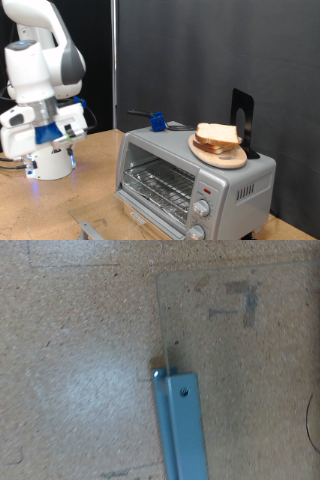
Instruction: Make a piece of toast with the oven
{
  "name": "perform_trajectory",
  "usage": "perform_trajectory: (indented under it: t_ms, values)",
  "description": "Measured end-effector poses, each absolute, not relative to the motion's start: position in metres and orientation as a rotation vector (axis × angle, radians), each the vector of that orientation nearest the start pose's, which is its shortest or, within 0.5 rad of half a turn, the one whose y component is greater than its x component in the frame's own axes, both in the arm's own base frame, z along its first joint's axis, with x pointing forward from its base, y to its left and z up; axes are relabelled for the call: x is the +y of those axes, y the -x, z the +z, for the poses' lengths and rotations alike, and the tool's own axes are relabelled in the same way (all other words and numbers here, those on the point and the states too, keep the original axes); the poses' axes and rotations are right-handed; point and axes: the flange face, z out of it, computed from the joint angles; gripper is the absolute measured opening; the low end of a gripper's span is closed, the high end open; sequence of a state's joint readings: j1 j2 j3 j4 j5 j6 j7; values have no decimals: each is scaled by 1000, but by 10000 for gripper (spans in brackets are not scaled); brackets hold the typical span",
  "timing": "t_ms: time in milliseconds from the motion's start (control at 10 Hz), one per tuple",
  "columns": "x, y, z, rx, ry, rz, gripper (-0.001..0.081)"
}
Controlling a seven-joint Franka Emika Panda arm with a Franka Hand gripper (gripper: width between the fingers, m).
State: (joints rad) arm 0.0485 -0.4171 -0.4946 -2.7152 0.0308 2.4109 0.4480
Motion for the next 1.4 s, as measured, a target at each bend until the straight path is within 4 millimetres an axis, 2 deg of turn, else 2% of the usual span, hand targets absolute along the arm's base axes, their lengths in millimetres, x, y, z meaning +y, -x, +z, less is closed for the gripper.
perform_trajectory:
  t_ms: [200, 500, 600, 800, 1000, 1400]
  values:
    - [-179, -359, 376, 1317, 2496, -158, 682]
    - [-187, -375, 425, 1302, 2370, -197, 682]
    - [-186, -379, 432, 1294, 2360, -188, 682]
    - [-182, -381, 432, 1288, 2335, -192, 682]
    - [-155, -393, 450, 1173, 2289, -213, 682]
    - [-94, -405, 486, 612, 2554, -388, 682]
